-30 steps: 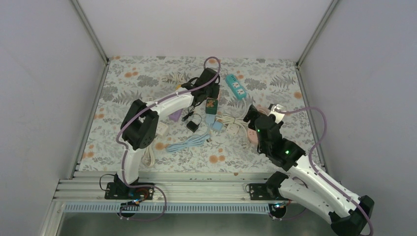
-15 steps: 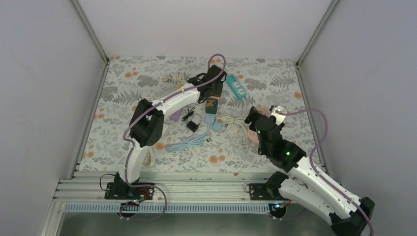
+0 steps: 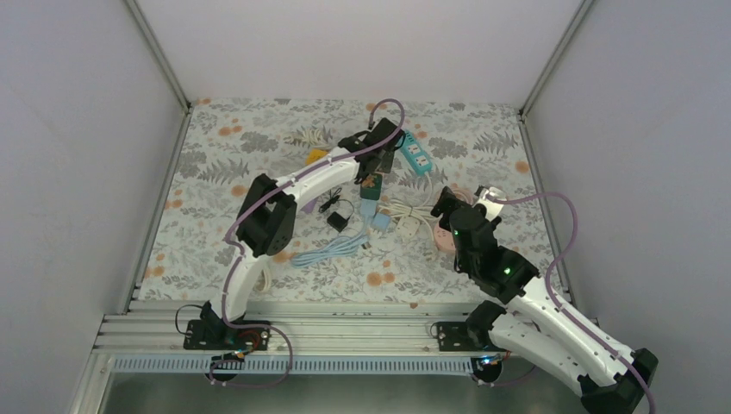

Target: Insert the plug

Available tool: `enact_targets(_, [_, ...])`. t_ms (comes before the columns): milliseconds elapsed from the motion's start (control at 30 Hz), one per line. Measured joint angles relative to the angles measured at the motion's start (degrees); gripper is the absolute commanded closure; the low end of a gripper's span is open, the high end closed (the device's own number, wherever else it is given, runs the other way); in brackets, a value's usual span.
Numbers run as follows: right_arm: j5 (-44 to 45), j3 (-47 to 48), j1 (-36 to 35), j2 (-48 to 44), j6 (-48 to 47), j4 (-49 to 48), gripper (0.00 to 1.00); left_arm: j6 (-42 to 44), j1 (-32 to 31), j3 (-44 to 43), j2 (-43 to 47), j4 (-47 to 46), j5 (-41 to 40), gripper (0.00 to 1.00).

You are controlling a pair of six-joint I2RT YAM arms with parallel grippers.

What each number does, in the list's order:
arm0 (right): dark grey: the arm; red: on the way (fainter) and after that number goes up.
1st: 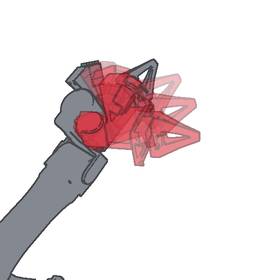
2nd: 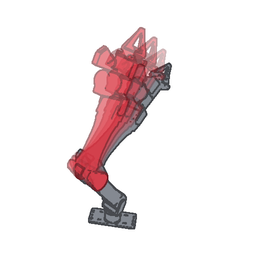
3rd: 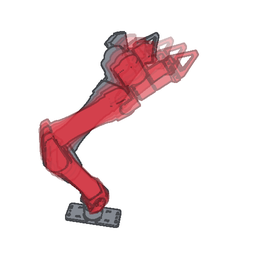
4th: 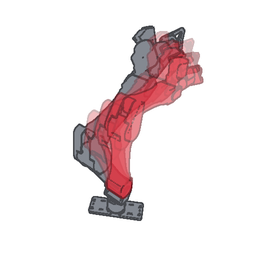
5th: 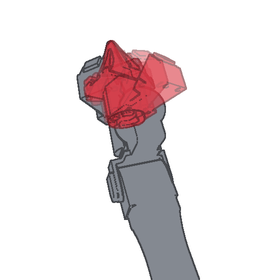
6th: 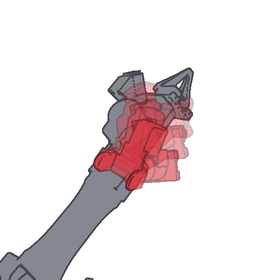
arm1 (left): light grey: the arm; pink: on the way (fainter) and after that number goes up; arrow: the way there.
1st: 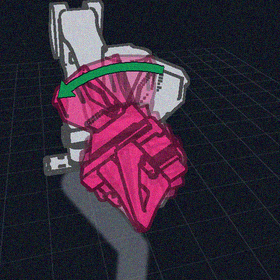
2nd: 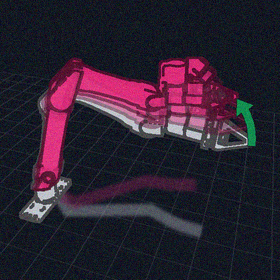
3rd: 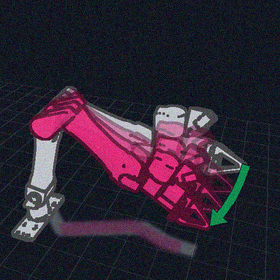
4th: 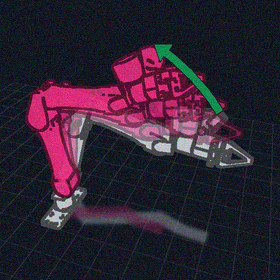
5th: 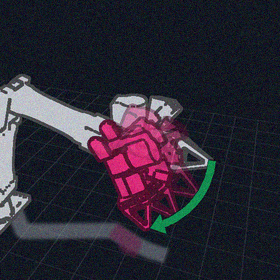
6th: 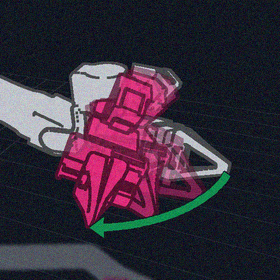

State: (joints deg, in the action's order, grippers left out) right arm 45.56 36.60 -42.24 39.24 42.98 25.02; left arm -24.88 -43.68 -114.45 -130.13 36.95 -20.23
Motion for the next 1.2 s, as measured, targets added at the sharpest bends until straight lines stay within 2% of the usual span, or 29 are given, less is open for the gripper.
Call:
enact_targets(367, [0.0, 0.0, 0.0, -0.04, 0.15, 0.15, 0.02, -0.17, 0.87, 1.16, 0.28, -0.94, 2.29, 0.8])
enact_targets(433, [0.0, 0.0, 0.0, -0.04, 0.15, 0.15, 0.02, -0.15, 0.87, 1.92, 0.57, -1.62, 2.29, 0.75])
enact_targets(633, [-0.04, 0.0, 0.0, -0.04, 0.15, 0.15, 0.02, 0.44, 0.94, -0.61, -0.7, 1.53, 3.43, 0.48])
enact_targets(767, [-0.28, 0.0, 0.0, -0.24, 0.13, -0.02, 0.01, 1.95, 0.94, -10.69, -4.83, 8.66, 4.26, 0.3])
enact_targets(900, [-2.8, 0.0, 0.0, -0.74, -0.98, -1.9, 0.01, 3.48, 1.09, -28.22, -8.68, 17.14, 4.28, 0.25])
enact_targets(967, [-4.52, 0.0, 0.02, -1.29, -1.4, -3.13, 0.0, 3.82, 1.09, -30.91, -6.82, 18.47, 3.98, 0.24])
enact_targets(1067, [-6.25, 0.0, 0.02, -1.7, -1.79, -4.44, 0.0, 3.96, 1.09, -24.15, 1.9, 17.59, 3.3, 0.19])
enact_targets(1200, [-8.31, 0.02, 0.37, -0.33, -2.51, -5.27, 0.0, 3.76, 1.09, -5.44, 17.44, 11.91, 2.84, 0.03])
